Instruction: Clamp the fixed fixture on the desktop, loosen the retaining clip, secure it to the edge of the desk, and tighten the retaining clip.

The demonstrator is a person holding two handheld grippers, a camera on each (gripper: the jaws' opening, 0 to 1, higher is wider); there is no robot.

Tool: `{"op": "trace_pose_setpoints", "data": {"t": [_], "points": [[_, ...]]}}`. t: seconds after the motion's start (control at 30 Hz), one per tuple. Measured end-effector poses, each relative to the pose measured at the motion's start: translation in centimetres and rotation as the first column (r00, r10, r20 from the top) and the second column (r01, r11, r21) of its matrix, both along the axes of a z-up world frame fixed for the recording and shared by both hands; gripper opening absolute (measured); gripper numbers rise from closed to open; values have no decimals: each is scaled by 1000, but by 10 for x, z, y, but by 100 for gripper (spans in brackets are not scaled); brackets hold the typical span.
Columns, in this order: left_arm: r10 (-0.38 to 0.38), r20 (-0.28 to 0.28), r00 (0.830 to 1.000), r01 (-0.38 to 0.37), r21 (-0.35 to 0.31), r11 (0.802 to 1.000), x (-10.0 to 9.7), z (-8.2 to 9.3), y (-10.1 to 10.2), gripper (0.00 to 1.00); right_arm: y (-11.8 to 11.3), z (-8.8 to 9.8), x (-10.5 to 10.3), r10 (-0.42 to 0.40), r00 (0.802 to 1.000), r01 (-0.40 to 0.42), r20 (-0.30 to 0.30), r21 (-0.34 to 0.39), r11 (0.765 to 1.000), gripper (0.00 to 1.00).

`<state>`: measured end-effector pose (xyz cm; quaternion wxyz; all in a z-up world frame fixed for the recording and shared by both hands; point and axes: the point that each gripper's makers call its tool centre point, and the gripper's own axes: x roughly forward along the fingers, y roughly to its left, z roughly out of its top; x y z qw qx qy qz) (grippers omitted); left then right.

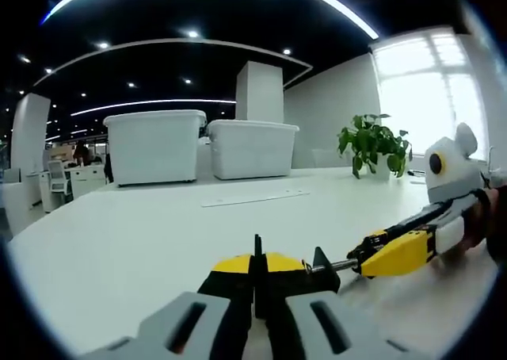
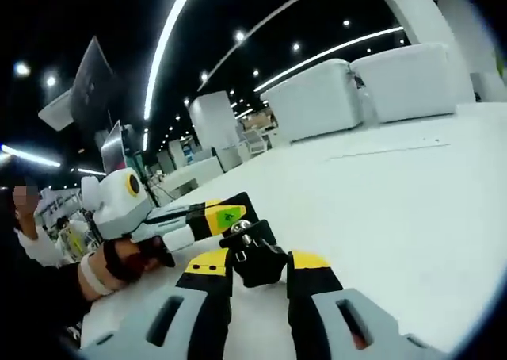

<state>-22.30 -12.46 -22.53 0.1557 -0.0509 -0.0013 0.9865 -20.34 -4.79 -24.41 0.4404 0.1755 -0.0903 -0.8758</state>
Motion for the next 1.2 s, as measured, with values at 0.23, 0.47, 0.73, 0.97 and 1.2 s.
{"op": "trace_pose_setpoints", "data": {"t": [0.23,0.47,0.73,0.97,1.2], "points": [[7,1,1000,-7,2,1000,-1,0,-1,4,-6,8,5,125,921,-18,-369,282,959,25],[10,2,1000,-10,2,1000,-1,0,-3,4,-11,9,10,331,675,122,-660,542,831,25],[11,-2,1000,-11,-5,1000,-1,0,-5,4,-13,8,16,190,887,-50,-420,323,945,42],[11,-2,1000,-11,-6,1000,-1,0,-5,4,-5,5,0,3,1000,-3,-19,4,1000,42],[7,-3,1000,-7,-9,1000,-1,0,-4,4,-3,-3,0,-1,998,3,58,-29,1000,25]]}}
